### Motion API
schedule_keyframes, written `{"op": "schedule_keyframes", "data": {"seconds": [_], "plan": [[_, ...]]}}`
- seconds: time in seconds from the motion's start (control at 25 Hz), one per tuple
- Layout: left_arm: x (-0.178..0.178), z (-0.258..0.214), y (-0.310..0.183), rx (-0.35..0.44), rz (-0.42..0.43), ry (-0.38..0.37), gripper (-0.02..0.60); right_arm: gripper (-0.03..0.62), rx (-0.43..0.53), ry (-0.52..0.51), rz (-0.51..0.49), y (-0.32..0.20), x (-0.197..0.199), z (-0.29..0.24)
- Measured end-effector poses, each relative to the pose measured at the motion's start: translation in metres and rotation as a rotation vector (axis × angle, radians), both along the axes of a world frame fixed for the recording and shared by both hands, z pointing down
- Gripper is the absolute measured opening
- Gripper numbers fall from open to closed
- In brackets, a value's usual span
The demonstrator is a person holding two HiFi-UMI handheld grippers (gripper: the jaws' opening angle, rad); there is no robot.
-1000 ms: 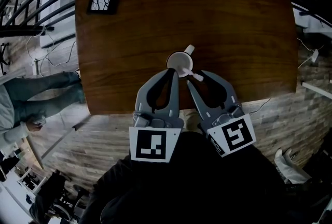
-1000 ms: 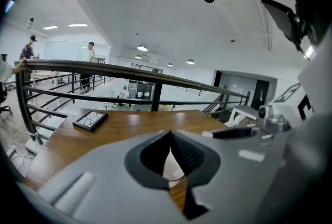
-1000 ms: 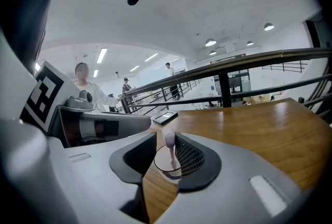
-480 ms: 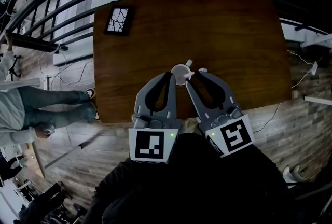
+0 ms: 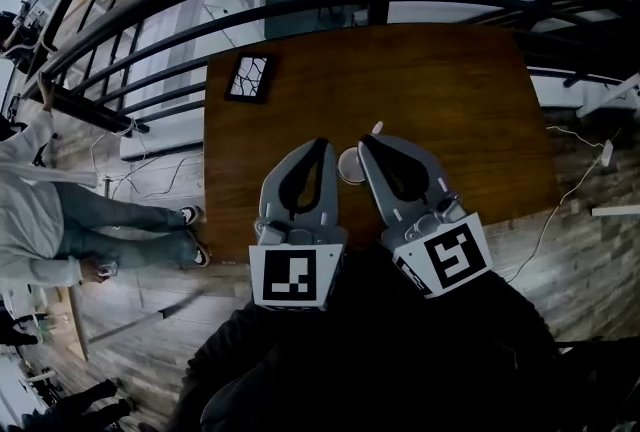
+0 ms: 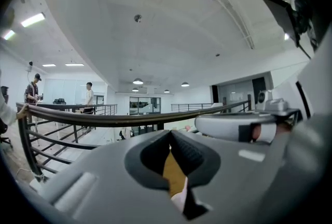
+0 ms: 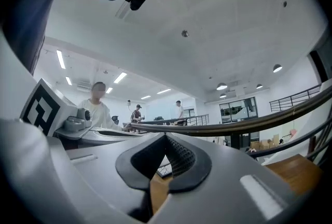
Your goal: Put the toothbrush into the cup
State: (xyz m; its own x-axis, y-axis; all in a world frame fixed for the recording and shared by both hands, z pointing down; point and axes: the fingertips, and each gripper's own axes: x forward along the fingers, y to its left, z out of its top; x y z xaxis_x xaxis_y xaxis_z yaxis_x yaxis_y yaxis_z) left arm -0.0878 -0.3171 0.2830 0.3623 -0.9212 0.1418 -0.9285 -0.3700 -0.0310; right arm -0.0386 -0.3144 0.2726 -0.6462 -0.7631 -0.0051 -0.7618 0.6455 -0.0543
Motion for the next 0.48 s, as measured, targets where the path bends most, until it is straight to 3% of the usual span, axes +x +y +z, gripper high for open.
{"op": "schedule_keyframes", "data": {"seconds": [0.48], "plan": [[-0.004, -0.018, -0.006, 0.074, -0.025, 0.03, 0.009, 0.002, 0.044, -0.006, 0.018, -0.007, -0.003, -0.02]]}}
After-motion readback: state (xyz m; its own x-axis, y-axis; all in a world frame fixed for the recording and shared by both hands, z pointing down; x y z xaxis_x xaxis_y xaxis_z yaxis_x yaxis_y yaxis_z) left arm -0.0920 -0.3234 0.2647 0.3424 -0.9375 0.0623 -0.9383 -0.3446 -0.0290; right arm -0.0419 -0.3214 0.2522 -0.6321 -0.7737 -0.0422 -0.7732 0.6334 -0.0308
